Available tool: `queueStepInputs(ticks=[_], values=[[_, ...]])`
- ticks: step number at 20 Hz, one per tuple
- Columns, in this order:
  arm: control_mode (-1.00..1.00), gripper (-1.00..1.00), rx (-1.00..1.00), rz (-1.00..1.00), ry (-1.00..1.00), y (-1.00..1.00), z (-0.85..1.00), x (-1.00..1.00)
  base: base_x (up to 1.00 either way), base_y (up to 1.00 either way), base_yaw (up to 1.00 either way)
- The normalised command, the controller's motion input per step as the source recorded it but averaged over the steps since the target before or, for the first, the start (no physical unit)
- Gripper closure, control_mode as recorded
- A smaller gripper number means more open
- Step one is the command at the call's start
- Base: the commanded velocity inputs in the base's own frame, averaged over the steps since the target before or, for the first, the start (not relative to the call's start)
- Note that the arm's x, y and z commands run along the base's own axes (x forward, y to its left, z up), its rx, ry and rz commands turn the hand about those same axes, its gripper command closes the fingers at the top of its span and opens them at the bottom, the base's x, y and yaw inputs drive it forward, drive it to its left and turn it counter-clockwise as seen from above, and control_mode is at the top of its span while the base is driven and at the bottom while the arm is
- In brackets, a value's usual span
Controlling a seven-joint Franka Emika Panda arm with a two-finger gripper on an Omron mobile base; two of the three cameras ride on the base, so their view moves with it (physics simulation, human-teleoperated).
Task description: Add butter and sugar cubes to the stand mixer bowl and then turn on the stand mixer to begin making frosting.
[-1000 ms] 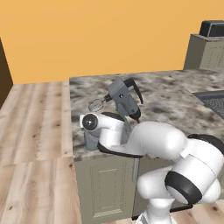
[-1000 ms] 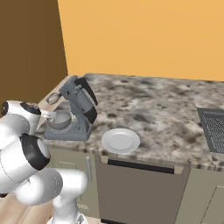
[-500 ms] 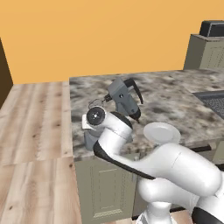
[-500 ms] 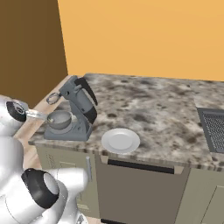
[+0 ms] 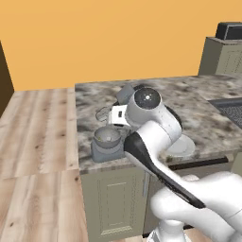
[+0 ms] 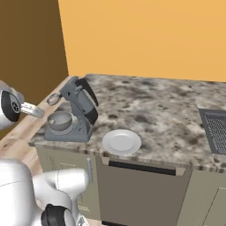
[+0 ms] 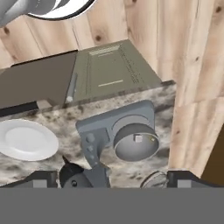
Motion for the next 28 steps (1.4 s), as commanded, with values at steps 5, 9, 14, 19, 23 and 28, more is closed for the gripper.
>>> queueStepInputs(ticks=[5, 9, 14, 19, 23, 28], values=[[-1.00, -1.00, 0.27, 0.00, 0.09, -1.00, 0.98, -0.12, 0.00, 0.00, 0.00], [-1.00, -1.00, 0.24, 0.00, 0.10, -0.89, 0.79, 0.38, 0.00, 0.00, 0.00], [-1.00, -1.00, 0.15, 0.00, 0.10, -0.52, 0.26, 0.78, 0.00, 0.00, 0.00], [-1.00, -1.00, 0.07, 0.00, 0.13, -0.05, -0.02, 0.49, 0.00, 0.00, 0.00], [-1.00, -1.00, 0.00, 0.00, 0.10, 0.19, -0.02, 0.31, 0.00, 0.00, 0.00], [-1.00, -1.00, 0.00, 0.00, 0.10, 0.37, -0.05, 0.40, 0.00, 0.00, 0.00]])
